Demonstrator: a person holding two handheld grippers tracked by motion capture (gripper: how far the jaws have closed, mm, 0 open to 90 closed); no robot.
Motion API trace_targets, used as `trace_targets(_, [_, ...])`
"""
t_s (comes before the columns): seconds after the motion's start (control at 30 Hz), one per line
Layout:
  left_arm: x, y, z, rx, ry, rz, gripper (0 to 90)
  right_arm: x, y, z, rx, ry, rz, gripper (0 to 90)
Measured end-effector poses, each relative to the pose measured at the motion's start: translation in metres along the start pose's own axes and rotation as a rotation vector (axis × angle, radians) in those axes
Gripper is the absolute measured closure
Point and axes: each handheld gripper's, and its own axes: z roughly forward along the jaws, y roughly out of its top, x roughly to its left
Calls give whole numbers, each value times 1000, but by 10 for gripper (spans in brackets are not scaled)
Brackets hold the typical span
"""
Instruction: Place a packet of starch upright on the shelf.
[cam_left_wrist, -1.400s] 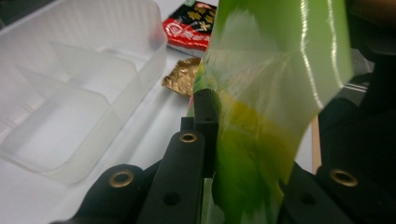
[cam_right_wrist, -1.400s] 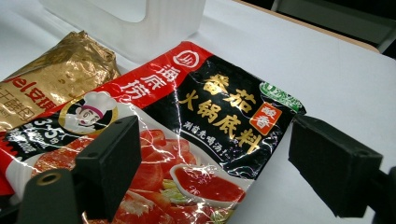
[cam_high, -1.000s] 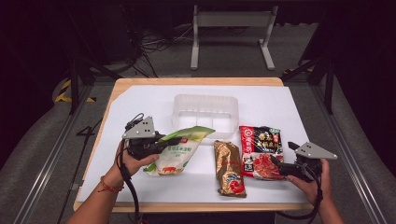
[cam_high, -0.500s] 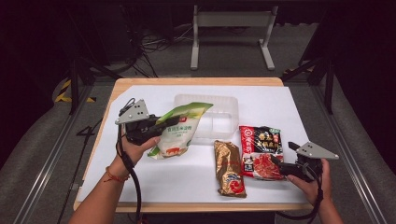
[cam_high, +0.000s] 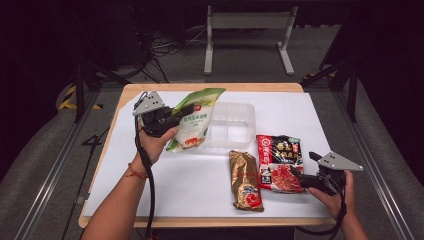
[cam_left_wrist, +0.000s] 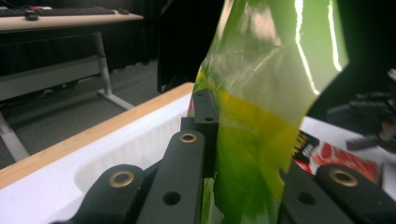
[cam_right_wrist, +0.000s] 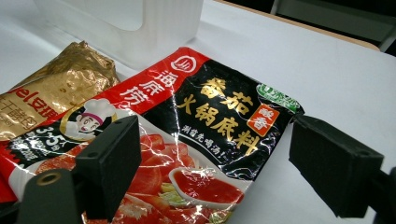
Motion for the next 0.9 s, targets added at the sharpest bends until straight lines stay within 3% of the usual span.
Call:
trace_targets(0.07, [4, -1, 5, -1, 28, 5, 900, 0, 0, 0, 0, 1, 0, 174])
trace_targets(0.13, [9, -3, 8, -13, 27, -29, 900, 0, 0, 0, 1, 0, 0, 174])
trace_targets(0.27, [15, -4, 17, -11, 56, -44, 900, 0, 0, 1, 3, 1, -4, 174])
trace_targets(0.6, [17, -3, 39, -8, 129, -69, 900, 0, 0, 1, 4, 0, -6, 173])
trace_targets(0.9, [23, -2, 57, -18, 204, -55, 900, 0, -1, 1, 5, 0, -7, 174])
